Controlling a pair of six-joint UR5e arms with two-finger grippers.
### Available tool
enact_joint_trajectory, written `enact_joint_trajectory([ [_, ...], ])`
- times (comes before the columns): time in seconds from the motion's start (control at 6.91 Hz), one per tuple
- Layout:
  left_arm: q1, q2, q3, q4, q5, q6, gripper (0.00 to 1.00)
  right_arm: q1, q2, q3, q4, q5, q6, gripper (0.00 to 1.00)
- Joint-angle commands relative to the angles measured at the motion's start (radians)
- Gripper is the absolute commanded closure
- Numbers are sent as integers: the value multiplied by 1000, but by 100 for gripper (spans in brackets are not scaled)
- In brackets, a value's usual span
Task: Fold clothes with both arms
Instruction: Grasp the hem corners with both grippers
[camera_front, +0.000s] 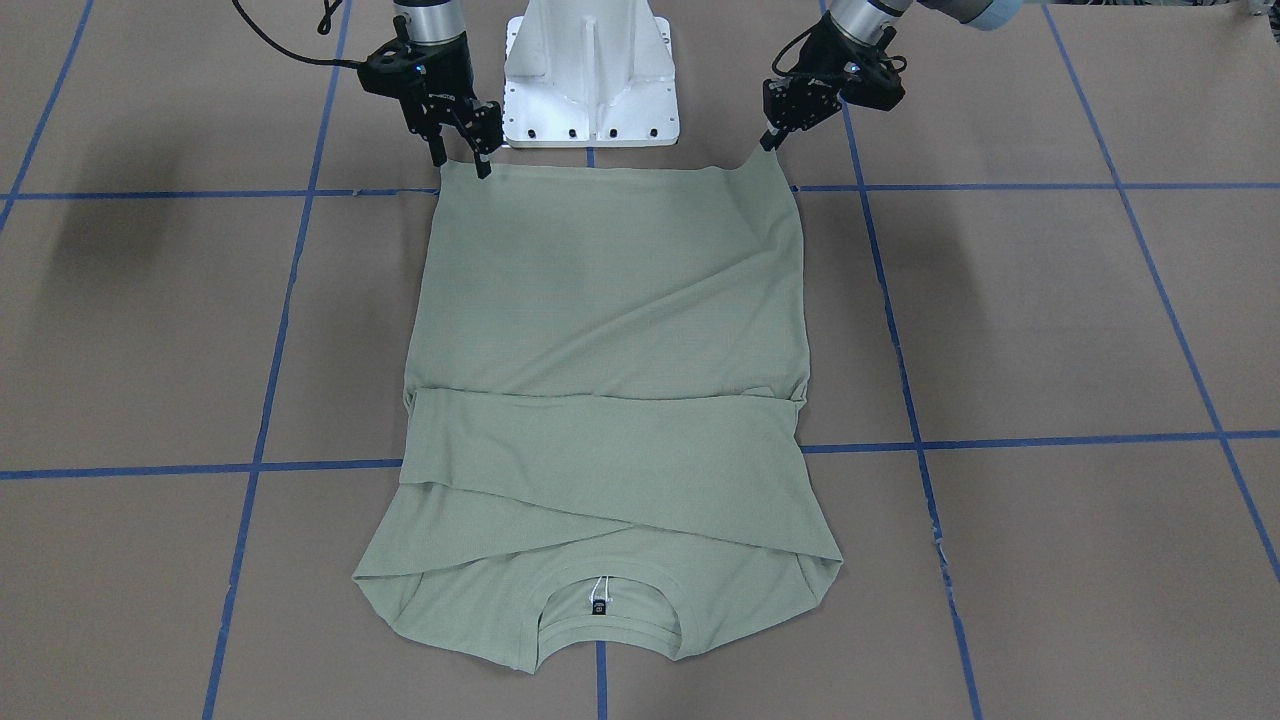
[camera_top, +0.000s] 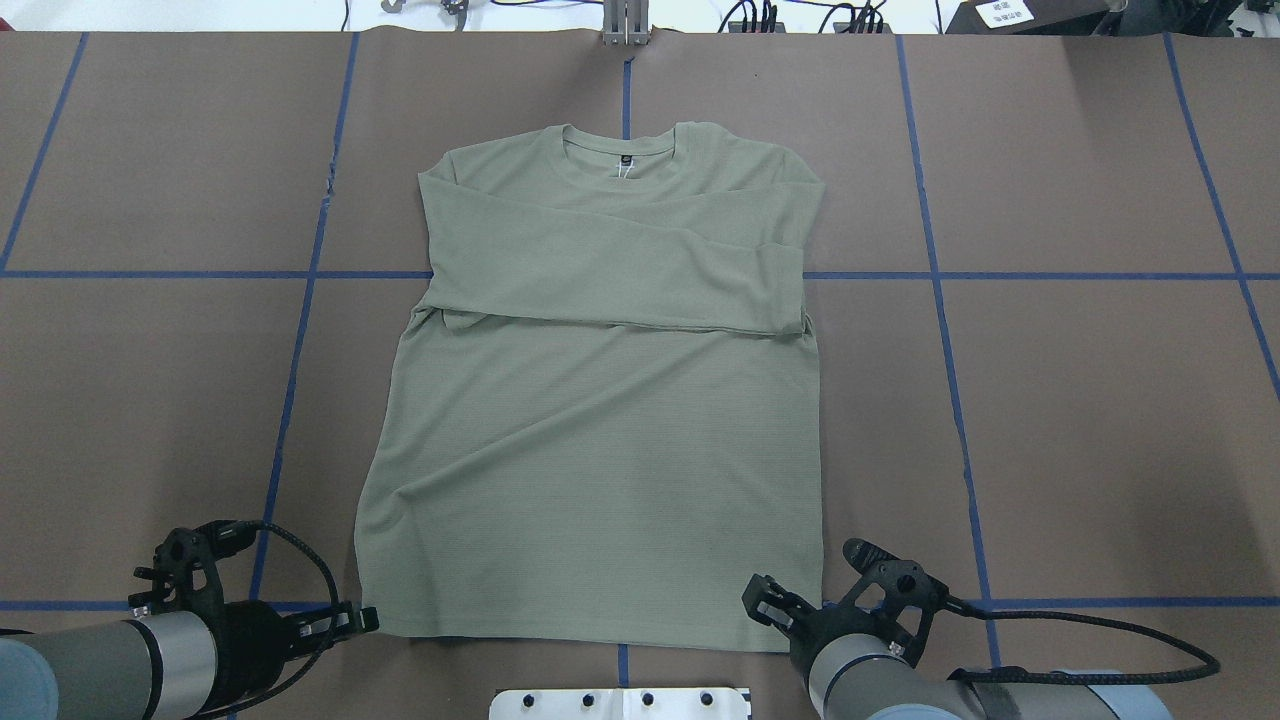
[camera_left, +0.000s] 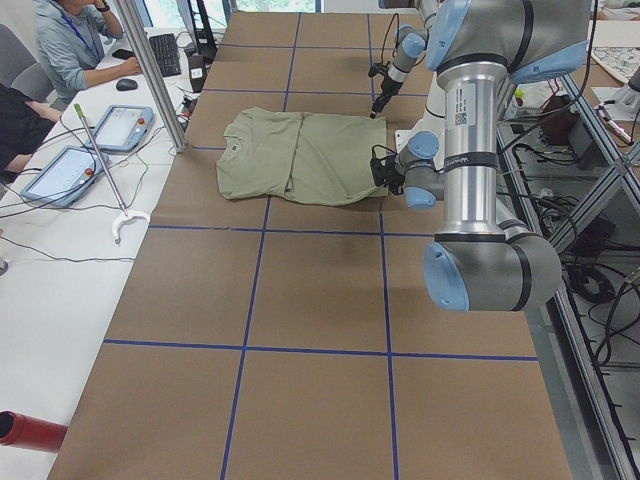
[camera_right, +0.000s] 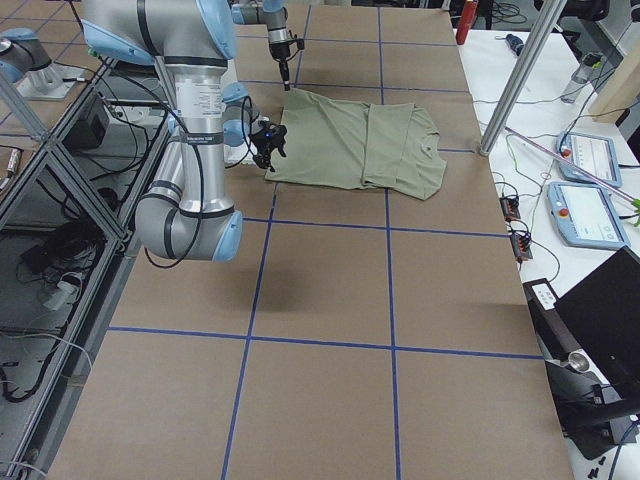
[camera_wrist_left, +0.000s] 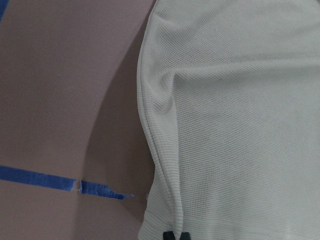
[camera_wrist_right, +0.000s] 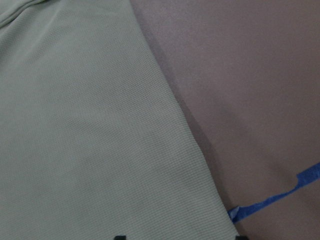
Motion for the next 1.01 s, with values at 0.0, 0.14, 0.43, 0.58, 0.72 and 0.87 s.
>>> enact_joint_trajectory([
  [0.0, 0, 3, 0, 0, -1, -2, 100, -24, -12, -17, -1, -35, -1, 16],
  [0.14, 0, 2, 0, 0, -1, -2, 100, -31, -14, -20, -2, -35, 1, 18],
  [0.43, 1, 3, 0, 0, 1, 0, 100, -54, -15, -28, -2, -56, 6, 26],
  [0.58, 0, 3, 0, 0, 1, 0, 100, -59, -15, -42, -2, -61, 6, 28],
  [0.72, 0, 3, 0, 0, 1, -2, 100, -63, -15, -43, -2, -68, 6, 30],
  [0.87, 0, 3, 0, 0, 1, 0, 100, -70, -15, -45, -2, -87, 6, 37],
])
